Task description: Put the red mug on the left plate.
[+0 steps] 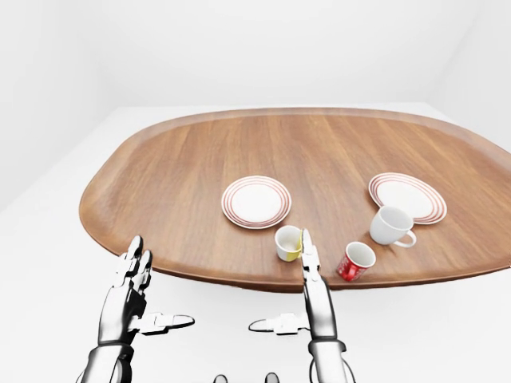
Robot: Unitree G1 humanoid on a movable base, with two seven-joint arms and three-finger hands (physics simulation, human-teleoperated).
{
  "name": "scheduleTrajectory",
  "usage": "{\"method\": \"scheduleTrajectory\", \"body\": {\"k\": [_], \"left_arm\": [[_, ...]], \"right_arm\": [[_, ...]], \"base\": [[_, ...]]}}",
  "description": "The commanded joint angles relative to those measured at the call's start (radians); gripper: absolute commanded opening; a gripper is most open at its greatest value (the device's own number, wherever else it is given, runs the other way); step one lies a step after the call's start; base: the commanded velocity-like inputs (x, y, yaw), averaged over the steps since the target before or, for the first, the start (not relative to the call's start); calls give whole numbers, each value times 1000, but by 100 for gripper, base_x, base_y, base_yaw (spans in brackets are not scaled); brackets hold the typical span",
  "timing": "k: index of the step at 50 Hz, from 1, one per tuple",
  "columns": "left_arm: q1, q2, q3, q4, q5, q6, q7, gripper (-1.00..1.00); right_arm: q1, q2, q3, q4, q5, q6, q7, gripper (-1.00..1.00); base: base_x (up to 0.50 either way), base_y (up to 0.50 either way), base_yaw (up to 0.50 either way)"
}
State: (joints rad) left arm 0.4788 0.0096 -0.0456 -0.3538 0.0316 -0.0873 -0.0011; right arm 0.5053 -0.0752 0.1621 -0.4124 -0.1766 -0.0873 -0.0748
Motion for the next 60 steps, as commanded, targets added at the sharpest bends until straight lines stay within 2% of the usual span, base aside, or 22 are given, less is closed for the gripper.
{"method": "scheduleTrajectory", "body": {"k": [1,20,60], "left_arm": [[-1,-1,0,0,2,0,0,100],[1,1,0,-2,-1,0,-2,100],[-2,0,1,1,-1,0,-5,100]], "right_arm": [[-4,-2,7,-3,-14,0,-3,100],[4,-10,8,-4,-3,0,2,100],[1,-9,15,-2,-31,0,-14,100]], "base": [[50,4,0],[50,19,0],[50,5,0]]}}
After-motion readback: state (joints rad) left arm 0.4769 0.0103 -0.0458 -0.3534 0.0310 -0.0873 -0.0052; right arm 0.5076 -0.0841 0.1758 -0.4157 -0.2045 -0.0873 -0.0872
